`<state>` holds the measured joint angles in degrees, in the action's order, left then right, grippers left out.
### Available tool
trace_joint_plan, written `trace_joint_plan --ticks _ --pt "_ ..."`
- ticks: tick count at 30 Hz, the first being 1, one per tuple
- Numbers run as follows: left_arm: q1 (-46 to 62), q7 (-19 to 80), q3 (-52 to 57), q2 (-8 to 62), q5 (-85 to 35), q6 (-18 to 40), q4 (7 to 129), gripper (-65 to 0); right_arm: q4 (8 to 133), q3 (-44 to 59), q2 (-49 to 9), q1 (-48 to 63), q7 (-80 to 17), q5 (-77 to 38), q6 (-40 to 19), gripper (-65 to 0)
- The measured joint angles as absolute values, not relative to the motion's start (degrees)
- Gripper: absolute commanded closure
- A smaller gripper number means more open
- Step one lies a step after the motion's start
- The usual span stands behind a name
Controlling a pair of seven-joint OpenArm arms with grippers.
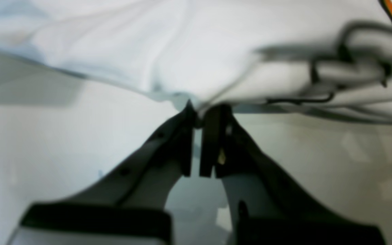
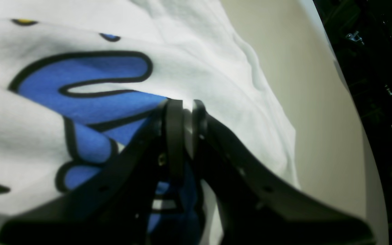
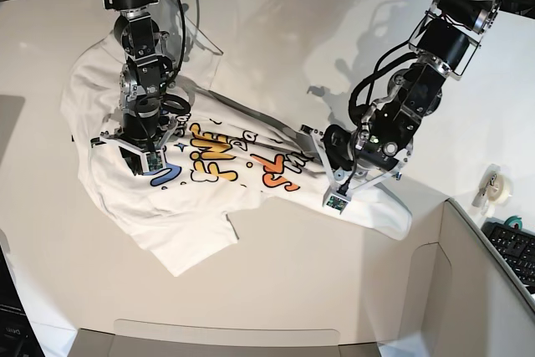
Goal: Layout the t-shirt on the table in an organized manner, then fold the t-shirt properly
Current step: 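Drag the pinched fabric with the left gripper away from the right gripper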
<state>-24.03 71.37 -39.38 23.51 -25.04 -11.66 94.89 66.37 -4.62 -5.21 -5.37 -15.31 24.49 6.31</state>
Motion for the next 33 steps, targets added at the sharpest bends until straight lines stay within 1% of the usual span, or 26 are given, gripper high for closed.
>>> trace_joint_plan --ticks 4,8,12,15,17,21,28,31,33 --pt "-24.88 71.83 -38.72 26.04 -25.34 -11.51 100.73 0.0 66.26 -4.6 -5.19 -5.52 -15.4 24.47 6.39 -5.2" --pt "-24.38 71.79 -35.33 25.54 -25.71 -11.49 102.87 0.0 66.19 -4.56 -5.17 -5.76 -15.79 24.49 6.28 -5.2" --pt "-24.18 71.81 -34.52 25.91 -25.04 -11.51 105.51 0.0 65.91 -4.51 -5.17 -6.22 -16.27 24.49 6.26 -5.2" --pt "-24.25 72.34 -34.61 25.96 -25.06 -11.49 105.75 0.0 65.87 -4.51 -5.19 -6.35 -16.27 24.51 6.26 -5.2" --pt "-24.18 74.46 -34.79 27.22 -25.32 -11.31 105.78 0.0 65.87 -4.49 -5.19 -6.46 -16.49 24.51 6.24 -5.2" --pt "-24.16 75.42 -34.76 29.78 -24.86 -11.27 105.8 0.0 65.76 -4.45 -5.19 -6.52 -16.69 24.67 6.24 -5.2" --pt "-24.49 76.53 -40.03 34.02 -25.45 -11.07 107.66 0.0 65.65 -4.38 -4.99 -6.7 -16.95 24.71 6.26 -5.2" --pt "-24.88 76.47 -42.3 33.8 -24.69 -11.09 107.5 0.0 64.58 -4.38 -4.84 -7.07 -16.21 24.8 6.9 -5.2" --pt "-24.64 76.27 -42.52 32.91 -24.86 -11.64 107.07 -4.0 63.61 -4.38 -4.86 -7.84 -16.16 24.73 6.9 -5.2"
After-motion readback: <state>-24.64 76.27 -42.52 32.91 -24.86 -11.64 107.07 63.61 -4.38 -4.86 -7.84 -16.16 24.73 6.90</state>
